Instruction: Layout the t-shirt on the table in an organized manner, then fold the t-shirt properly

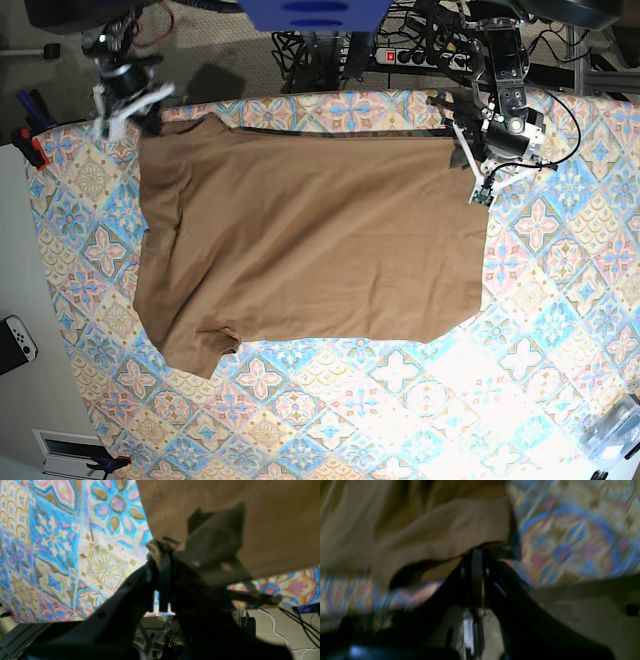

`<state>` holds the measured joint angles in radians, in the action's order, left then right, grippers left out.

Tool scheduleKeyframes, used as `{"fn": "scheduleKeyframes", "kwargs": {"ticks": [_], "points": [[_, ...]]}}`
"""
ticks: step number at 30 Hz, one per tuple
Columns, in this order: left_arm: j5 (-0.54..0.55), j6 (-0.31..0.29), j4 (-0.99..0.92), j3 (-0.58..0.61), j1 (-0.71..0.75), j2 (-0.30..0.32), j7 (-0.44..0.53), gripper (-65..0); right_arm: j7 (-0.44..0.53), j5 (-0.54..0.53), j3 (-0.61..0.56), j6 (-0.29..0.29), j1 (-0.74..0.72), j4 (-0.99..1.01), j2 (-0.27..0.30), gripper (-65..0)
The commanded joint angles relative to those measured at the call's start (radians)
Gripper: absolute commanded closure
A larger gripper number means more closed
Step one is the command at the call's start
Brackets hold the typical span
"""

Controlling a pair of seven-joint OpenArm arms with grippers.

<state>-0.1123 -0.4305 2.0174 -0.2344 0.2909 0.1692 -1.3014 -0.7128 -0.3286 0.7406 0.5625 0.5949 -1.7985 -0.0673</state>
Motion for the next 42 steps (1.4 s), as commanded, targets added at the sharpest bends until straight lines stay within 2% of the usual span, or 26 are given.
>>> {"fn": "scheduleKeyframes", "kwargs": {"ticks": [1,4,13,16,18,20,22,26,31,33,38,42], "points": [[-0.008,0.003,0.016,-0.004,-0.006,0.006,0.004,0.0,0.02,-0.013,0.007,0.02,0.004,-0.017,-0.012,0.0],[-0.008,0.003,0.016,-0.003,-0.006,0.006,0.004,0.0,0.022,-0.008,0.009,0.029,0.007,-0.014,-0.036,0.0],[-0.01,0.003,0.016,-0.003,-0.005,0.006,0.004,0.0,0.02,-0.007,0.009,0.032,0.009,-0.019,-0.035,0.0],[-0.01,0.003,0.016,-0.003,-0.006,0.006,0.004,0.0,0.018,-0.007,0.009,0.035,0.01,-0.019,-0.035,-15.3],[-0.01,0.003,0.016,-0.003,-0.006,0.006,0.004,0.0,0.02,-0.011,0.009,0.041,0.027,-0.024,-0.035,-23.1],[-0.01,0.003,0.016,-0.003,-0.006,0.006,0.004,0.0,0.023,-0.016,0.015,0.092,0.058,-0.047,-0.038,-28.3],[-0.01,0.003,0.016,-0.001,-0.008,0.006,0.004,0.0,0.038,-0.054,0.064,0.136,0.067,-0.082,-0.067,-29.2],[-0.01,0.003,0.016,0.0,-0.006,0.006,0.004,0.0,0.127,-0.128,0.172,0.136,0.063,-0.106,-0.075,-29.2],[-0.01,0.003,0.016,0.0,-0.011,0.006,0.004,0.0,0.121,-0.129,0.175,0.136,-0.005,-0.102,-0.073,-29.2],[-0.01,0.003,0.016,0.0,-0.009,0.006,0.004,0.0,0.071,-0.132,0.175,0.136,-0.02,-0.1,-0.073,-29.2],[-0.01,0.003,0.016,-0.001,-0.011,0.008,0.004,0.0,-0.136,-0.134,0.184,0.136,-0.088,-0.09,-0.072,-29.2],[-0.01,0.003,0.016,-0.004,-0.008,0.008,0.004,0.0,-0.247,-0.132,0.279,0.136,-0.171,-0.027,-0.072,-29.2]]}}
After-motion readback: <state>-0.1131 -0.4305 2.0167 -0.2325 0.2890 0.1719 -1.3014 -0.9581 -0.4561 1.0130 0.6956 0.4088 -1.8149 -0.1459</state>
